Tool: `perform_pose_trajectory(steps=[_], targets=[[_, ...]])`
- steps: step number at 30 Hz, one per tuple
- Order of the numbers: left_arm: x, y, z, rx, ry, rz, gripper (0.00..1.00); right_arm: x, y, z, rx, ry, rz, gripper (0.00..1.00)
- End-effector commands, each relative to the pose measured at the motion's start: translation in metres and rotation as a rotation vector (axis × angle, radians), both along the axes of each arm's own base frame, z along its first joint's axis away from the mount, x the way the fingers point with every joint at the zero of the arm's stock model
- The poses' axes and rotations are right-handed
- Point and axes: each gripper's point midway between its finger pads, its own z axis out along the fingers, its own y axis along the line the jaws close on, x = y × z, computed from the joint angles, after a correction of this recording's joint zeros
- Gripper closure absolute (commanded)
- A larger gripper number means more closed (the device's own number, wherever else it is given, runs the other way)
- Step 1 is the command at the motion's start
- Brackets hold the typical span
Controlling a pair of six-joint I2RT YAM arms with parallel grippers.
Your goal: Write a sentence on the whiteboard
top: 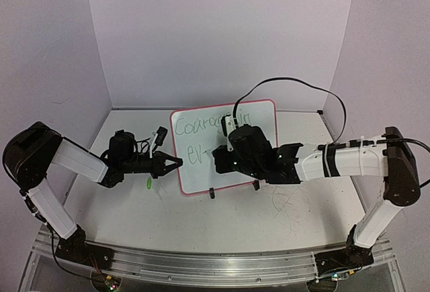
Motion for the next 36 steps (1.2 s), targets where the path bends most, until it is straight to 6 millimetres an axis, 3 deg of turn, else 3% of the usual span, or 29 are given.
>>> perform_pose_trajectory(steps=[1, 6, 16, 32, 36], targets=[[0.021, 0.005, 0.02, 0.021, -0.13, 0.074, 1.0, 0.021, -0.008, 0.035, 0.024, -0.08, -0.081, 1.0], [0.021, 0.005, 0.019, 0.022, -0.13, 0.074, 1.0, 0.023, -0.002, 0.036, 0.02, -0.086, -0.066, 1.0], [0.021, 0.005, 0.02, 0.024, -0.132, 0.074, 1.0, 0.016, 0.008, 0.015, 0.023, -0.026, -0.014, 1.0], [0.022, 0.005, 0.019, 0.025, -0.13, 0.075, 1.0, -0.003, -0.01, -0.022, 0.0, 0.065, -0.01, 1.0], [0.022, 0.005, 0.019, 0.024, -0.129, 0.075, 1.0, -0.001, -0.02, -0.019, -0.01, 0.047, -0.046, 1.0]])
